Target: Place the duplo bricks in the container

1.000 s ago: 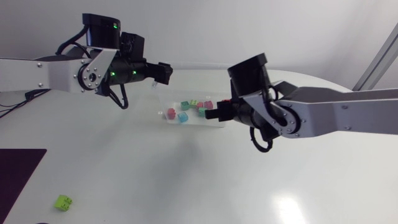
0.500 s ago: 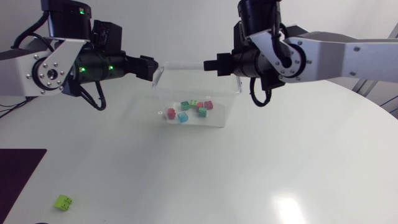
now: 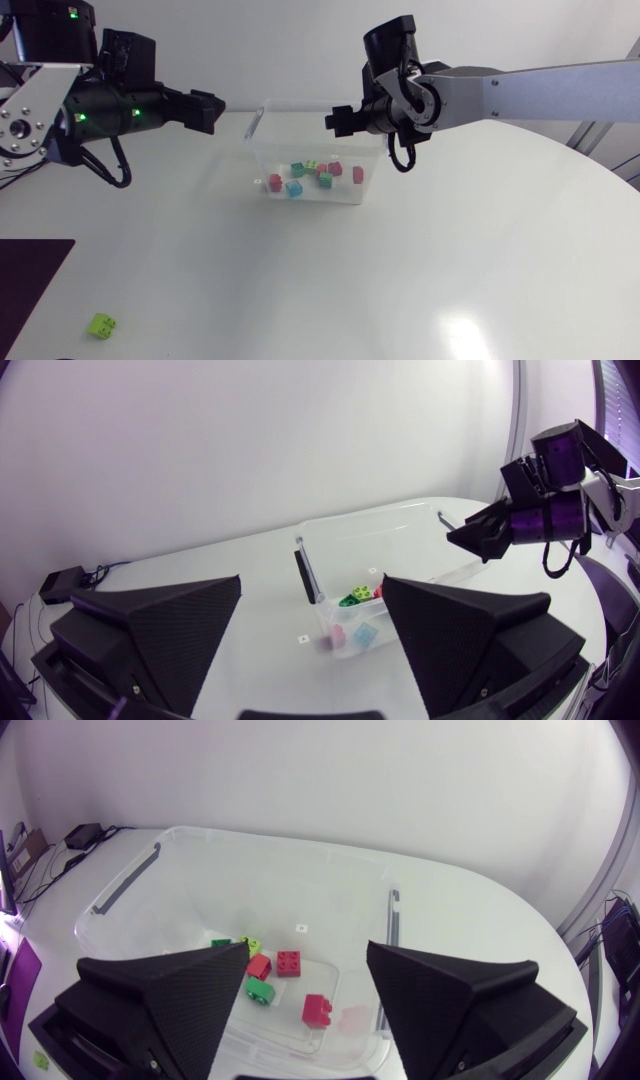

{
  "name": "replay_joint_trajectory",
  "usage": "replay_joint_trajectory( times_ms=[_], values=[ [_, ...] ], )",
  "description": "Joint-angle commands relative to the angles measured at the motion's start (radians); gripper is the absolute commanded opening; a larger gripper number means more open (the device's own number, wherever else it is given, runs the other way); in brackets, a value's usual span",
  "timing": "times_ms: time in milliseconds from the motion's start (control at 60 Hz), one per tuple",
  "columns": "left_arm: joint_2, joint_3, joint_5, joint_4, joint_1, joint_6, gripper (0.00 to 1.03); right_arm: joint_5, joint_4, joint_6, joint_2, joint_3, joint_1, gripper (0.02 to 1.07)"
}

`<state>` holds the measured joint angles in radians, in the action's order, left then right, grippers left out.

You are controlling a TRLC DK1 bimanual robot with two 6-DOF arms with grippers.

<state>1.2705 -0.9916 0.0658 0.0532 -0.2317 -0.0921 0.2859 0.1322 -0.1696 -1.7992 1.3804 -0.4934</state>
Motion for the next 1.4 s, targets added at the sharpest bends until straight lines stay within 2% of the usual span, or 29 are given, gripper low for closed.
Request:
replay_joint_trajectory(
  times_ms=[0, 333, 517, 667, 833, 983, 1200, 1383],
  values=[
    [-0.033, 0.028, -0.004, 0.023, 0.022, -0.024, 0.98, 0.018, 0.004, 0.03, 0.04, -0.009, 0.006, 1.02],
    [-0.211, 0.073, -0.004, 0.142, 0.023, -0.052, 0.98, 0.001, -0.028, 0.11, 0.32, -0.224, 0.007, 1.02],
    [-0.315, 0.074, -0.004, 0.232, 0.023, -0.061, 0.98, -0.083, -0.017, 0.154, 0.494, -0.323, 0.007, 1.02],
    [-0.393, 0.08, -0.004, 0.295, 0.02, -0.066, 0.98, -0.131, 0.024, 0.188, 0.632, -0.389, 0.009, 1.02],
    [-0.468, 0.079, -0.004, 0.362, 0.015, -0.064, 0.98, -0.131, 0.103, 0.209, 0.755, -0.422, 0.029, 1.02],
    [-0.523, 0.091, -0.014, 0.396, 0.017, -0.055, 0.98, -0.065, 0.144, 0.246, 0.86, -0.463, 0.062, 1.02],
    [-0.612, 0.107, -0.101, 0.442, -0.017, -0.047, 0.98, 0.053, 0.213, 0.269, 1.034, -0.503, 0.072, 1.02],
    [-0.706, 0.143, -0.119, 0.488, -0.009, -0.032, 0.98, 0.078, 0.259, 0.269, 1.141, -0.509, 0.131, 1.02]
  ],
)
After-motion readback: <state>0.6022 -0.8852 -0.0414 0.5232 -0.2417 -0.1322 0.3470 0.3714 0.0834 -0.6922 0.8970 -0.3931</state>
